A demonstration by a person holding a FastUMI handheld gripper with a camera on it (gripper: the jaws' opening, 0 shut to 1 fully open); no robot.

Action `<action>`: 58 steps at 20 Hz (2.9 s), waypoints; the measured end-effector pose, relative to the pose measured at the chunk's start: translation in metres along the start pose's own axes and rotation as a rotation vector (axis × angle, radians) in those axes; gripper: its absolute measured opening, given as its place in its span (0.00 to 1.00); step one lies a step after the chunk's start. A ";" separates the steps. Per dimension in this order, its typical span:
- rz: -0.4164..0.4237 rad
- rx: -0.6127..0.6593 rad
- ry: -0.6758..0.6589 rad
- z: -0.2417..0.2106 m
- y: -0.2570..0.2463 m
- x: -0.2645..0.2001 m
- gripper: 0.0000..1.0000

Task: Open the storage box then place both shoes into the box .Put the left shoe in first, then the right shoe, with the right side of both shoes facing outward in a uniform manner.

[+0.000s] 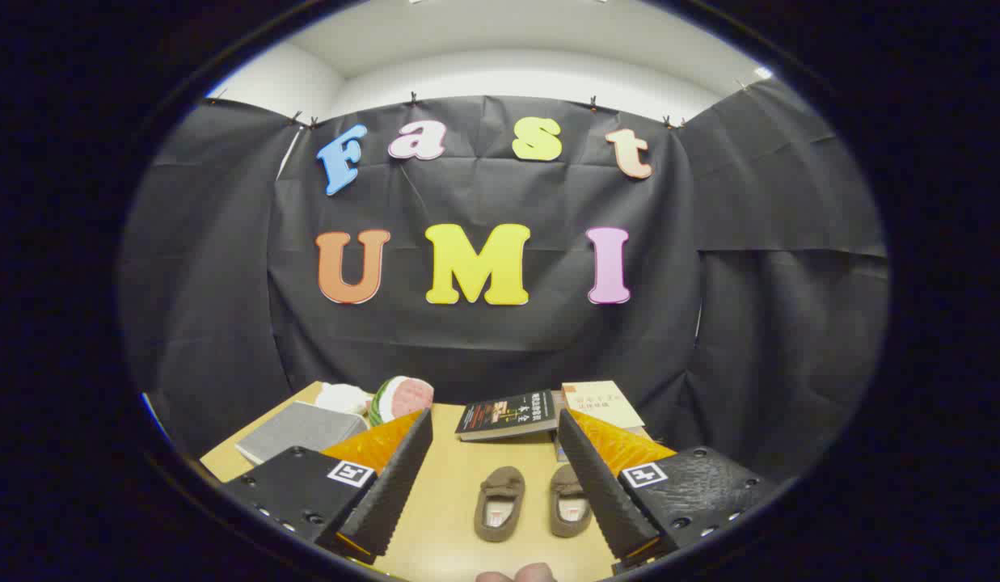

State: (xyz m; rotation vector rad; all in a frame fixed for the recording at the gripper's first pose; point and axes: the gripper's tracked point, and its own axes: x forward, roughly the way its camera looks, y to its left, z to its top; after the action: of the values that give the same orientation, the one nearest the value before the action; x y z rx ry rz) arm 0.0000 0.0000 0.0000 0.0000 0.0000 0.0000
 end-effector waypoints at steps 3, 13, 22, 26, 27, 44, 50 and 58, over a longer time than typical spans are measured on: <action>0.022 0.015 0.008 0.001 0.010 0.003 0.95; 0.063 0.022 -0.011 0.008 0.033 0.010 0.95; 0.175 0.022 0.009 -0.003 0.063 0.048 0.95; 0.229 0.055 0.044 -0.019 0.085 0.069 0.95; 0.252 0.067 0.059 -0.024 0.092 0.074 0.96; 0.582 0.455 0.523 -0.216 0.238 0.180 0.96; 0.725 0.615 0.608 -0.228 0.261 0.182 0.97; 0.798 0.786 0.747 -0.226 0.268 0.169 0.70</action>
State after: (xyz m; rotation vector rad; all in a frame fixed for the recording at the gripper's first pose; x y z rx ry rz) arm 0.1692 0.2680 -0.2255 0.7862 0.7472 0.7977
